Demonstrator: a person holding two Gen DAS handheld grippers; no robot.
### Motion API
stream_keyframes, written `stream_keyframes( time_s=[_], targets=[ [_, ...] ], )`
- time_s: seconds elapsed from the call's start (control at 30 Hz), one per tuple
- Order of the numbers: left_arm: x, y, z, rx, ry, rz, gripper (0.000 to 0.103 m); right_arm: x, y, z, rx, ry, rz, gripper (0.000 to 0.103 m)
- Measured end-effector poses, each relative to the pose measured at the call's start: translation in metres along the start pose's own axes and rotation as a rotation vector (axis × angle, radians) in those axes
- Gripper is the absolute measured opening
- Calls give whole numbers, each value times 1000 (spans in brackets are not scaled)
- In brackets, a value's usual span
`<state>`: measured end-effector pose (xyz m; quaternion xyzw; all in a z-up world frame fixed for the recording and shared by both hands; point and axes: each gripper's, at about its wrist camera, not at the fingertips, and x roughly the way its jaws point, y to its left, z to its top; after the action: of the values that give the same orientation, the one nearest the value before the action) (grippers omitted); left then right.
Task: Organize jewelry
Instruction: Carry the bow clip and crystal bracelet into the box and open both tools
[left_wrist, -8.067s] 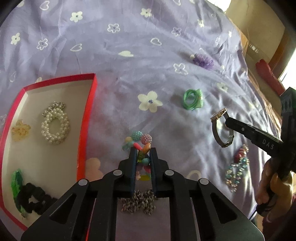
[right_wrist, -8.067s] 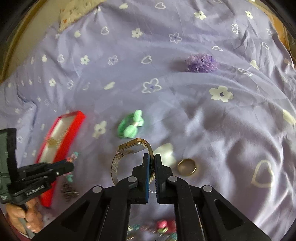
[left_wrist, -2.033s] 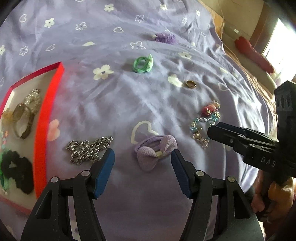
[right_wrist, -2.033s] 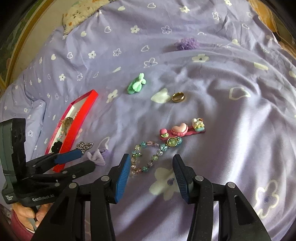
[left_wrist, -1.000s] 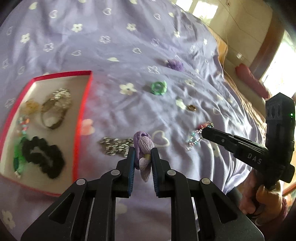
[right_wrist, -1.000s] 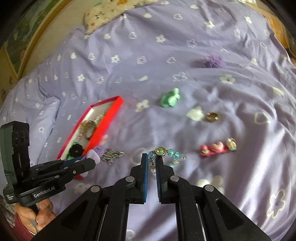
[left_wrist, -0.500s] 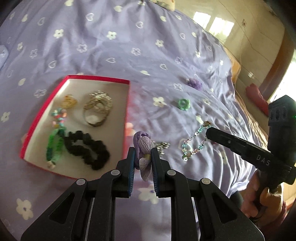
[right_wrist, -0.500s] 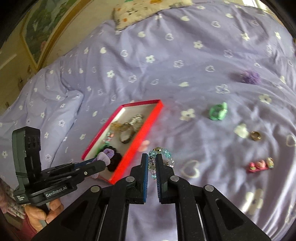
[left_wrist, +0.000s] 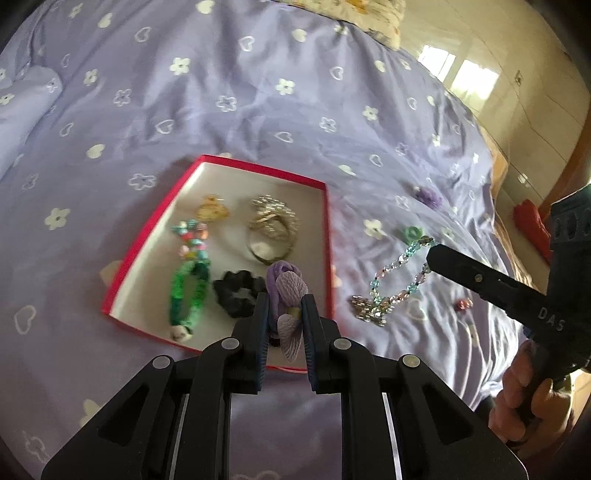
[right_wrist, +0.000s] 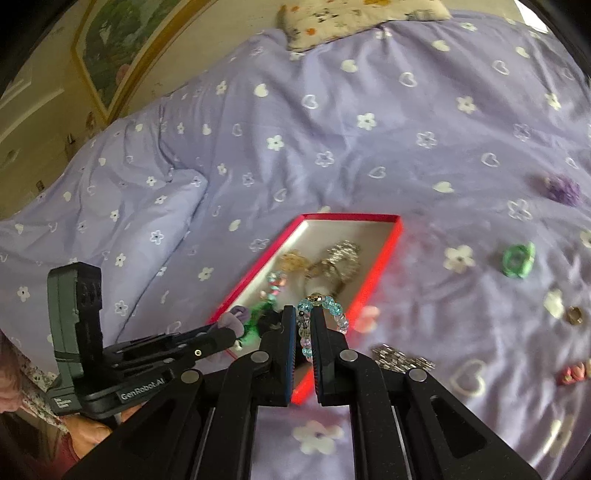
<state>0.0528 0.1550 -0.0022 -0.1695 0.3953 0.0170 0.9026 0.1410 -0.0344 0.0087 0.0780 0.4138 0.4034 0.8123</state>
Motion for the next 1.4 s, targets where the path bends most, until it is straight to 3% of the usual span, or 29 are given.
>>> stream_keyframes(
  time_s=[0.33,0.93,1.4],
  targets=[
    [9,34,7,-27,10,47,15,44,17,1,-22,56,35,7],
    [66,68,10,-29,94,107,15,133,3,-14,21,235,33,7],
    [80,79,2,-54,123,130,27,148,-4,-22,33,277,30,10]
  ],
)
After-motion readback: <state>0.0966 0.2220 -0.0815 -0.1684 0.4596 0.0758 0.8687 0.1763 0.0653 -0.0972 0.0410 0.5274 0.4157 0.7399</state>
